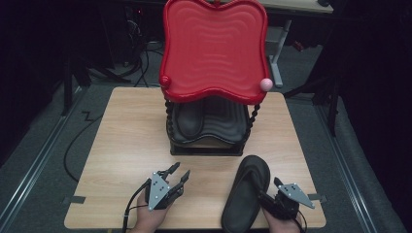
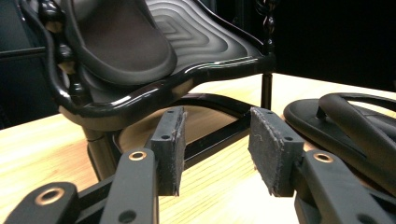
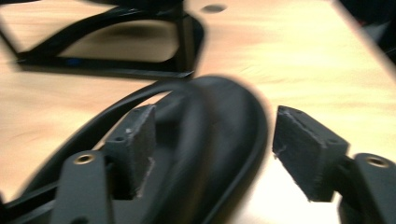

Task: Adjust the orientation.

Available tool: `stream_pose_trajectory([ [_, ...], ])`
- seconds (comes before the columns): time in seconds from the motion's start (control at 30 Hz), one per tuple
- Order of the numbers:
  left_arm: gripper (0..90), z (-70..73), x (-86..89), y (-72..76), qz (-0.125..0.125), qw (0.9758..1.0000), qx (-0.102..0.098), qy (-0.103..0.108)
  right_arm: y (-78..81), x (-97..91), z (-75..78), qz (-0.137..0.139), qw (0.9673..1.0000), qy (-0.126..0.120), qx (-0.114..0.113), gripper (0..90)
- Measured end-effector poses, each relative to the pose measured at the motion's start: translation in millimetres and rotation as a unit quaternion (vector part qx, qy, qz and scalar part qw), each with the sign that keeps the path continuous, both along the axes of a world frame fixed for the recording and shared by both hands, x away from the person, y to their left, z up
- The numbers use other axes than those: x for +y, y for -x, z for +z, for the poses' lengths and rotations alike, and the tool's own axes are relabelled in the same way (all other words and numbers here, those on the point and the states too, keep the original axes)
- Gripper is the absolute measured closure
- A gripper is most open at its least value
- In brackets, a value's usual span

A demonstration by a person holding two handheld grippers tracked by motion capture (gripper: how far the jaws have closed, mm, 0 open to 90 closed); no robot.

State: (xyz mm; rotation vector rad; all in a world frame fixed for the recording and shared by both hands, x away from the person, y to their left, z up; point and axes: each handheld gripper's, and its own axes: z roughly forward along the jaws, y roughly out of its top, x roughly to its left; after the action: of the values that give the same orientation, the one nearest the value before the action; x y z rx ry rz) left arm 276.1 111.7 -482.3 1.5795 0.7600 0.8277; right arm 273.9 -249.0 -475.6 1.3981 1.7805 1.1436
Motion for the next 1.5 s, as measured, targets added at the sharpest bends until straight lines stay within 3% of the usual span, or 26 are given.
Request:
stream_pose_trajectory([
  [0.07, 56.1, 0.0, -1.9, -0.1, -0.003, 1.0, -0.001, -0.001, 5.5, 3.5, -2.4, 0.025, 0.9993, -0.022, 0.02, 42.0],
  [0.2, 56.0, 0.3, -2.2, 0.9, -0.004, 1.0, -0.001, -0.002, 6.9, 8.6, -8.1, 0.023, 0.9989, -0.005, 0.039, 56.0],
  [0.27, 56.0, 0.6, -1.3, 1.6, -0.003, 1.0, -0.004, -0.002, 5.2, 5.8, -10.8, 0.023, 0.9988, -0.011, 0.042, 64.7],
  [0.33, 55.9, 1.0, -0.1, 2.1, 0.0, 1.0, -0.005, -0.004, 3.7, 1.8, -10.9, 0.029, 0.9979, -0.033, 0.048, 66.9],
  [0.43, 55.8, 0.9, 3.0, 3.2, 0.004, 1.0, -0.004, -0.001, 4.6, 4.8, -10.1, 0.043, 0.9973, -0.033, 0.049, 73.2],
  [0.57, 55.6, -0.3, 6.6, 5.8, 0.009, 1.0, 0.0, -0.004, 5.1, 27.9, -10.4, 0.072, 0.9965, -0.015, 0.04, 72.5],
  [0.7, 55.5, -3.1, 11.3, 11.7, 0.018, 0.9997, 0.001, -0.016, -6.2, 57.3, -9.6, 0.104, 0.994, 0.003, 0.033, 71.9],
  [0.8, 55.4, -3.3, 18.9, 17.3, 0.029, 0.9994, -0.001, -0.019, -11.7, 71.1, -5.6, 0.125, 0.9918, -0.001, 0.027, 64.8],
  [0.87, 55.4, -2.5, 23.9, 18.7, 0.035, 0.9993, 0.001, -0.01, -9.3, 71.2, -3.5, 0.132, 0.9911, -0.002, 0.019, 62.3],
  [1.0, 55.4, -1.0, 22.3, 13.8, 0.031, 0.9995, 0.01, 0.005, 0.7, 55.1, -3.9, 0.126, 0.9915, -0.012, 0.031, 57.6],
  [1.1, 55.2, -1.4, 9.3, 8.8, 0.011, 0.9999, 0.012, 0.0, 13.6, 41.1, -2.1, 0.112, 0.993, -0.023, 0.028, 57.6],
  [1.23, 54.9, -4.6, -8.6, 6.2, -0.014, 0.9996, 0.014, -0.019, 27.7, 37.0, -8.5, 0.116, 0.9924, -0.014, 0.039, 64.3],
  [1.33, 54.8, -5.1, -14.4, 6.6, -0.024, 0.9994, 0.016, -0.02, 28.9, 45.0, -14.6, 0.13, 0.9901, -0.015, 0.052, 68.9],
  [1.5, 53.5, -7.7, -17.0, 12.3, -0.025, 0.999, 0.021, -0.03, 28.9, 78.1, -16.5, 0.168, 0.985, 0.0, 0.039, 65.9],
])
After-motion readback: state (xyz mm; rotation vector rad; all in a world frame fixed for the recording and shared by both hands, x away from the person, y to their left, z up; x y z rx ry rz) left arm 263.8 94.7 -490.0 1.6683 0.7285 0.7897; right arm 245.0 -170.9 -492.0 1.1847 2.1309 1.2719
